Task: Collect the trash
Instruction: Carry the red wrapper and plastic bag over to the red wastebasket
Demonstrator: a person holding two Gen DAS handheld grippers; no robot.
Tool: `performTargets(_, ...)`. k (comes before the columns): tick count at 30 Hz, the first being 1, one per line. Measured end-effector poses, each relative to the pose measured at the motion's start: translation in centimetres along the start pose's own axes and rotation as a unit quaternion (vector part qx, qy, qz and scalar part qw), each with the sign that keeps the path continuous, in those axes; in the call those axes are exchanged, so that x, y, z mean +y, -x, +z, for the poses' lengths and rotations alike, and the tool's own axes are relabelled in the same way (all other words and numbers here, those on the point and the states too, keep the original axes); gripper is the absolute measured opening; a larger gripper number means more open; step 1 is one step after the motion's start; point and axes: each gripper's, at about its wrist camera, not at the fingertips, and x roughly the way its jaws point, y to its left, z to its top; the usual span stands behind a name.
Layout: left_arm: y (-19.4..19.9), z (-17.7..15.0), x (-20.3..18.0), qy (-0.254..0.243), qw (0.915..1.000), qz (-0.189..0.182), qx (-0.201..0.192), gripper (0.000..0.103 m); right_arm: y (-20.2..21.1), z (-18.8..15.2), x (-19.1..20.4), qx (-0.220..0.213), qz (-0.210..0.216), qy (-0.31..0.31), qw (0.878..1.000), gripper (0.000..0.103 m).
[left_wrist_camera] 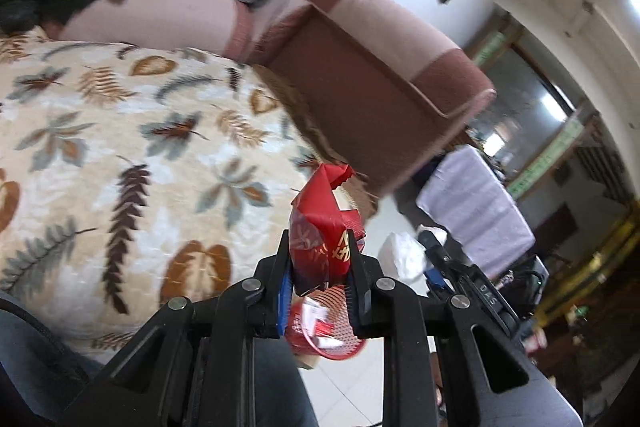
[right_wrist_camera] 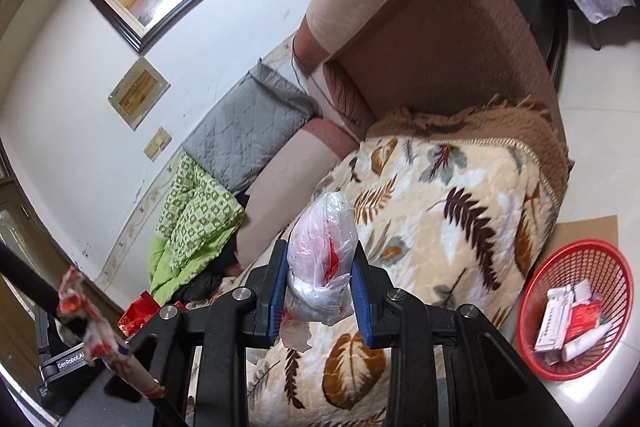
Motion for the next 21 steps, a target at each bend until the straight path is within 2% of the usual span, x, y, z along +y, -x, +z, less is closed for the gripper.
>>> performTargets(9,-3.0,-1.2,-3.4,-0.041,0.9985,-0.019,0.030,0.021,3.0,0.7,-2.9,-0.027,-0.026,-0.003,0.999,0.031)
performTargets(11,-4.1,-1.7,-4.3,-0.054,0.9978,-0.009,0.036,0.021,3.7,0.9,-3.8,-0.030,-0.033,-0.008,0.999,0.031)
performTargets(14,-5.7,-2.6,-6.1,-0.083,0.9953,0.026,0.042,0.021,4.9,1.1,-5.1,-0.035,-0.033,-0.014,0.999,0.031)
performTargets(17,-6.6,-3.1,-8.0,-0.113,0.9917,0.052,0.036,0.021,5.9,1.3,-5.8,-0.039,-0.033,-0.009,0.999,0.031)
performTargets(21,-7.8,-3.6,-9.9,-0.142,0.9870,0.069,0.030,0.021,6.9,1.5,-5.8,-0.037,-0.051,0.011,0.998,0.032)
